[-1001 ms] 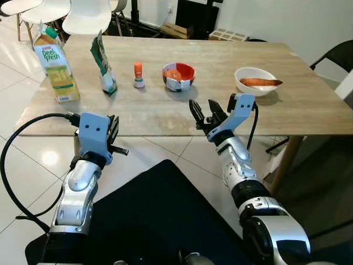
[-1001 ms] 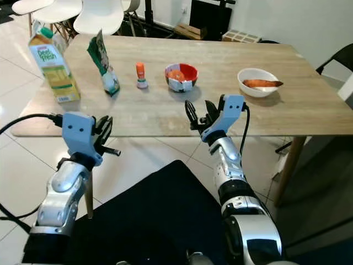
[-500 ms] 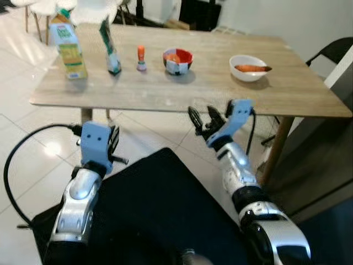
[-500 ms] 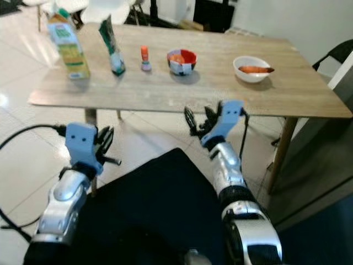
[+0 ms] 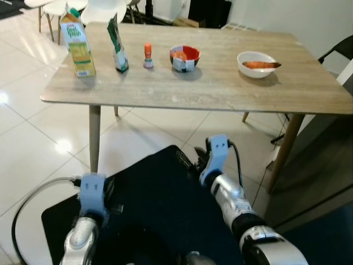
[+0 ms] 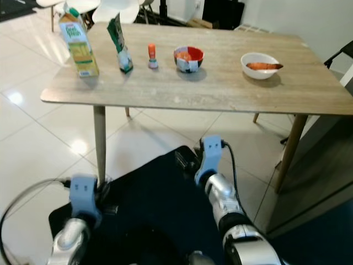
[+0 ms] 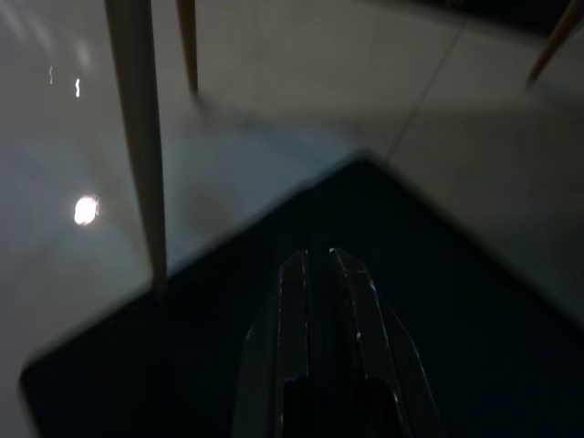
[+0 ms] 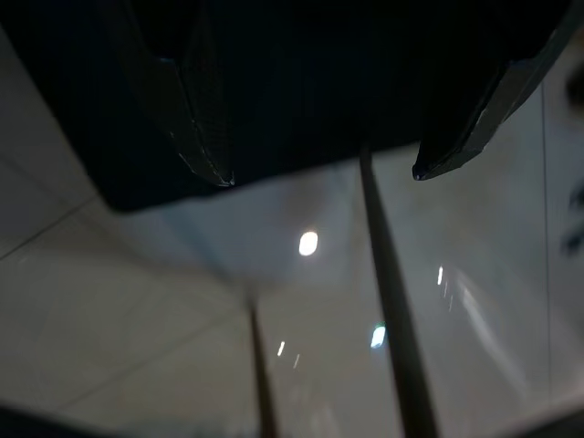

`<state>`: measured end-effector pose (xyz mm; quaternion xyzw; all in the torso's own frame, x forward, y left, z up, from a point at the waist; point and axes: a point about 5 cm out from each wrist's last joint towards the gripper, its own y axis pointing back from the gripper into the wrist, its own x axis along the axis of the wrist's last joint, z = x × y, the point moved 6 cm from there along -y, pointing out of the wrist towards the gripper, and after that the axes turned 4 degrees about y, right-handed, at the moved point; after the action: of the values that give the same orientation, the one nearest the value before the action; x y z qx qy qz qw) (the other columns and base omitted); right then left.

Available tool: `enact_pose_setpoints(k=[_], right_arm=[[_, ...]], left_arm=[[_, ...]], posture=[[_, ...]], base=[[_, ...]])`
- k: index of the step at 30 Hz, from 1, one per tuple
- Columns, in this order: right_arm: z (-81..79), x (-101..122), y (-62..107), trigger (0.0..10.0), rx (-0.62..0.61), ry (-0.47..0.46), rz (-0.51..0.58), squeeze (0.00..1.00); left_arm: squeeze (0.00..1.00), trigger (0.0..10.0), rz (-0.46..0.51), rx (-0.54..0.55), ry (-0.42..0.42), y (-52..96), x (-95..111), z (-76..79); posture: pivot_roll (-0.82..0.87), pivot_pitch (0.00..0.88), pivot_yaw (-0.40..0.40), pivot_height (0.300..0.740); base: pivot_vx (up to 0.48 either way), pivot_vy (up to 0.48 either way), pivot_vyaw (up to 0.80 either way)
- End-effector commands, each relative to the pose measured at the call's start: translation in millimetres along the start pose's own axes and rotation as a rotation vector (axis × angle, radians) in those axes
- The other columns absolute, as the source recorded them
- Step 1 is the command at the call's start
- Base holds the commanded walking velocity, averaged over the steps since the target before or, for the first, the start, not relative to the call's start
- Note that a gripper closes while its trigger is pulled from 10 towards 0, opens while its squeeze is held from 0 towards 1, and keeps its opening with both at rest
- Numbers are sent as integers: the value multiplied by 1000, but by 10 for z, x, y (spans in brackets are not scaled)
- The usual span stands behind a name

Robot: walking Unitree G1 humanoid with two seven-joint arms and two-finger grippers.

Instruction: Restocking fridge

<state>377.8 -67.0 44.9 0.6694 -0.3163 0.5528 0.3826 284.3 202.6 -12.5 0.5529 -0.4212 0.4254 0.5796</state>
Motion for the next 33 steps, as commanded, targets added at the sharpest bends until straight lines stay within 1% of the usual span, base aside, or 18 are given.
enact_pose_setpoints(k=[1, 2, 3, 4, 6, 7, 8, 9, 10, 11, 12, 13, 14, 15, 20, 25, 28, 33], right_arm=[[-35, -337, 108, 10000, 14, 18, -123, 0], [-35, -337, 108, 10000, 14, 18, -123, 0], [20, -624, 247, 10000, -24, -3, -222, 0], [46, -743, 315, 10000, -45, -19, -264, 0], [135, -1058, 536, 10000, -107, -15, -380, 0], [161, -1143, 605, 10000, -125, -9, -413, 0], [204, -1292, 737, 10000, -158, -18, -472, 0], [230, -1379, 821, 10000, -179, -26, -507, 0], [313, -1531, 1000, 10000, -248, -61, -562, 0], [313, -1531, 1000, 10000, -248, -61, -562, 0], [367, -1630, 1128, 10000, -297, -84, -600, 0], [418, -1683, 1223, 10000, -345, -113, -608, 0], [448, -1711, 1278, 10000, -375, -132, -610, 0], [458, -1730, 1321, 10000, -383, -130, -603, 0], [476, -1750, 1368, 10000, -396, -95, -607, 0], [480, -1757, 1373, 10000, -406, -91, -614, 0], [449, -1736, 1317, 10000, -392, -77, -613, 0], [421, -1741, 1303, 10000, -375, -59, -620, 0]], left_arm=[[0, 10000, -88, 48, 33, 97, -285, -77], [0, 10000, -88, 48, 33, 97, -285, -77], [0, 10000, -181, 82, 59, 183, -558, -115], [0, 10000, -223, 92, 56, 225, -671, -125], [0, 10000, -335, 95, 26, 358, -949, -124], [0, 10000, -362, 93, 16, 397, -1015, -121], [0, 10000, -402, 91, 8, 456, -1112, -117], [0, 10000, -425, 89, 4, 489, -1165, -112], [0, 10000, -450, 100, 14, 538, -1230, -118], [0, 10000, -450, 100, 14, 538, -1230, -118], [0, 10000, -466, 109, 21, 570, -1273, -123], [0, 10000, -462, 130, 29, 575, -1275, -141], [0, 10000, -457, 144, 34, 576, -1273, -154], [0, 10000, -426, 166, 51, 550, -1232, -174], [0, 10000, -411, 173, 69, 540, -1229, -183], [0, 10000, -417, 161, 67, 534, -1245, -160], [0, 10000, -433, 175, 84, 531, -1275, -154], [0, 10000, -457, 172, 92, 539, -1312, -146]], posture=[[-56, 97, -66, 740], [-56, 97, -66, 740], [-53, 93, -66, 740], [-53, 93, -66, 740], [-59, 88, -60, 740], [-59, 88, -60, 740], [-59, 87, -59, 740], [-55, 87, -59, 740], [-46, 88, -61, 740], [-46, 88, -61, 740], [-46, 88, -61, 740], [-45, 89, -63, 740], [-45, 89, -63, 740], [-44, 90, -58, 740], [-47, 90, -48, 740], [-46, 90, -47, 740], [-41, 91, -50, 740], [-35, 95, -53, 740]], base=[[0, 0, 0], [0, 0, 0], [0, 0, 0], [0, 0, 0], [0, 0, 0], [0, 0, 0], [0, 0, 0], [0, 0, 0], [0, 0, 0], [0, 0, 0], [0, 0, 0], [0, 0, 0], [0, 0, 0], [0, 0, 0], [0, 0, 0], [0, 0, 0], [0, 0, 0], [102, 0, 0]])
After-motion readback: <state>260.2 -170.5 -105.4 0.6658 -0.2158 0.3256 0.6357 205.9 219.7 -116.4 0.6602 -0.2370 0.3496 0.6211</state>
